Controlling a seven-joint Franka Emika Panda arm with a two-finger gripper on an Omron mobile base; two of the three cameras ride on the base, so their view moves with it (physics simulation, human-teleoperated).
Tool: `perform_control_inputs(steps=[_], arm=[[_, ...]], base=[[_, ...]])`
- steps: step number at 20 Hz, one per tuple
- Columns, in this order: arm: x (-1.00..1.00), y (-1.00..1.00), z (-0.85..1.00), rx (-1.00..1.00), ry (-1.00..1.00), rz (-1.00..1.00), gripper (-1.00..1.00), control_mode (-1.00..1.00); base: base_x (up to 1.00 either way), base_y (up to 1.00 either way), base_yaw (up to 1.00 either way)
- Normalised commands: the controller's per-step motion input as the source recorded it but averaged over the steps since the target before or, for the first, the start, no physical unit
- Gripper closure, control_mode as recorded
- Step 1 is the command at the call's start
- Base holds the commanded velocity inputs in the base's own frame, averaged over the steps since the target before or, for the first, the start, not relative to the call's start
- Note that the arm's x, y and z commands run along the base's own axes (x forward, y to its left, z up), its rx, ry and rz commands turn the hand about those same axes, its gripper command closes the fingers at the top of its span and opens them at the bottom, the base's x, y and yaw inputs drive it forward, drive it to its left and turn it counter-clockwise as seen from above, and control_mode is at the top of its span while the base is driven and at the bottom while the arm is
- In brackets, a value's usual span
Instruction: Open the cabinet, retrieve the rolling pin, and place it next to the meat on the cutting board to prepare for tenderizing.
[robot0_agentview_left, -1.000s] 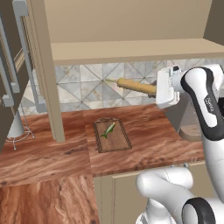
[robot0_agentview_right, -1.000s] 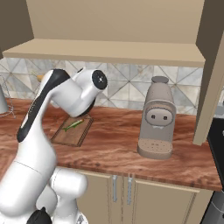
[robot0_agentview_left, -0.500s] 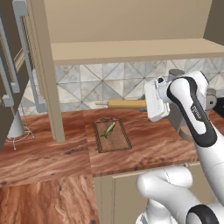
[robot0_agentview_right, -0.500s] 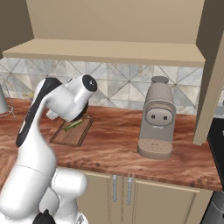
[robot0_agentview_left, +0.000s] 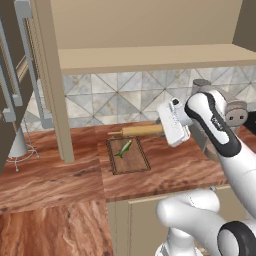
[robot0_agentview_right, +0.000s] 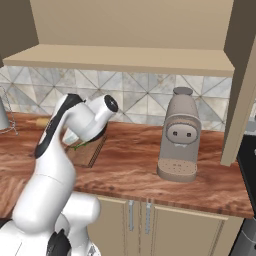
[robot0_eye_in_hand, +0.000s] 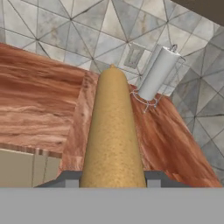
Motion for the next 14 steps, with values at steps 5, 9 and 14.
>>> perform_control_inputs(steps=[5,9,14], arm=[[0.31,0.02,-0.4,0.0,0.0,0.07,1.0,-1.0],[0.29,0.07,-0.33,0.0,0.02,0.01,1.0,-1.0],[0.24,0.07,-0.36,-0.01,0.01,0.0,1.0,-1.0]], base=[[0.0,0.0,0.0],[0.0,0.0,0.0],[0.0,0.0,0.0]])
